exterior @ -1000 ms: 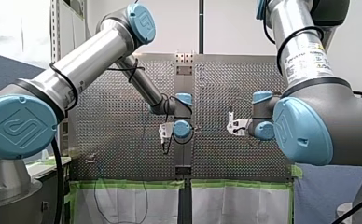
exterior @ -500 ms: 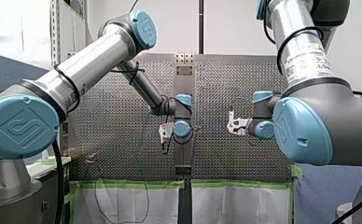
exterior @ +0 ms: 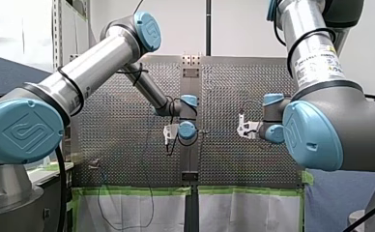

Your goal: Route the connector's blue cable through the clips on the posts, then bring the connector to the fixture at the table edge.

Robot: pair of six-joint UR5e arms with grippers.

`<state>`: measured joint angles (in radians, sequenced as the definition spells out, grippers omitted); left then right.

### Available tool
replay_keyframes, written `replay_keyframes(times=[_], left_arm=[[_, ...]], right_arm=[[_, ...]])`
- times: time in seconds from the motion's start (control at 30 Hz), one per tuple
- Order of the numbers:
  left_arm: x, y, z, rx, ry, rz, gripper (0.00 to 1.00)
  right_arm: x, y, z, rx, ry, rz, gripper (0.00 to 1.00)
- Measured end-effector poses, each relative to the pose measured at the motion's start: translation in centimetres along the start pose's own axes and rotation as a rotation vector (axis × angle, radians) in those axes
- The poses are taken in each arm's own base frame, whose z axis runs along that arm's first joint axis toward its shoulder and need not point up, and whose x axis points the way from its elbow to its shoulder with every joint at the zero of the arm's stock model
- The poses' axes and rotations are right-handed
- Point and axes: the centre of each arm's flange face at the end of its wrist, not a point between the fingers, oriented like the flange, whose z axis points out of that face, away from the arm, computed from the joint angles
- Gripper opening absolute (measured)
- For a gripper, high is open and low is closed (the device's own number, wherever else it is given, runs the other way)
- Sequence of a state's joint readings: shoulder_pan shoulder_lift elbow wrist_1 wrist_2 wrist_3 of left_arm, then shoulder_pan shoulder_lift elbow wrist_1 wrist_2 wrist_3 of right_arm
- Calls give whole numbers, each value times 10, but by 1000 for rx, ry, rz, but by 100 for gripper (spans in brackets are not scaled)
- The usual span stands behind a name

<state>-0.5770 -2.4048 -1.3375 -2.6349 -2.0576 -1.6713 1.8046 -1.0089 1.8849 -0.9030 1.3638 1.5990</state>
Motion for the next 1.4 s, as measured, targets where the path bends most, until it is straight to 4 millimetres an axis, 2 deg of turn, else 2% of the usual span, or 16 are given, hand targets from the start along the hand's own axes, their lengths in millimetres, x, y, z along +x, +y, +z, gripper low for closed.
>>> replay_keyframes(times=[0.23, 0.4, 0.47, 0.5, 0.57, 0.6, 0.63, 0.67, 0.7, 0.73, 0.77, 0.83, 0.97, 1.4], left_arm=[[2, -8, -7, 18, 13, 43, 0], [4, -4, -7, 21, 41, 71, 0], [5, -3, -7, 30, 51, 76, 15], [5, -3, -7, 36, 56, 78, 15], [5, -3, -7, 49, 65, 82, 38], [5, -3, -7, 55, 68, 84, 38], [5, -3, -8, 64, 72, 86, 52], [6, -4, -8, 71, 75, 87, 58], [6, -4, -8, 78, 79, 88, 58], [7, -5, -8, 88, 84, 89, 87], [7, -5, -9, 95, 88, 90, 96], [7, -7, -11, 109, 100, 92, 100], [3, -9, -16, 113, 117, 94, 100], [-31, -20, -45, 192, 90, 9, 100]], right_arm=[[-1, 0, 0, 0, -2, 3, 0], [-1, 0, 0, 0, -5, 4, 0], [-2, 0, -1, -1, -8, 4, 0], [-2, 0, -1, -1, -9, 5, 0], [-2, 0, -1, -1, -12, 5, 0], [-3, 0, -1, -1, -13, 5, 0], [-3, 0, -1, -1, -14, 6, 0], [-3, 0, -1, -1, -14, 6, 0], [-3, 0, -1, -1, -15, 6, 0], [-3, 0, -1, -1, -15, 6, 0], [-3, 0, -1, -1, -15, 6, 0], [-3, 0, -1, -1, -16, 6, 0], [-3, 0, -2, 1, -17, 6, 0], [-4, -1, -2, 3, -22, 7, 0]])
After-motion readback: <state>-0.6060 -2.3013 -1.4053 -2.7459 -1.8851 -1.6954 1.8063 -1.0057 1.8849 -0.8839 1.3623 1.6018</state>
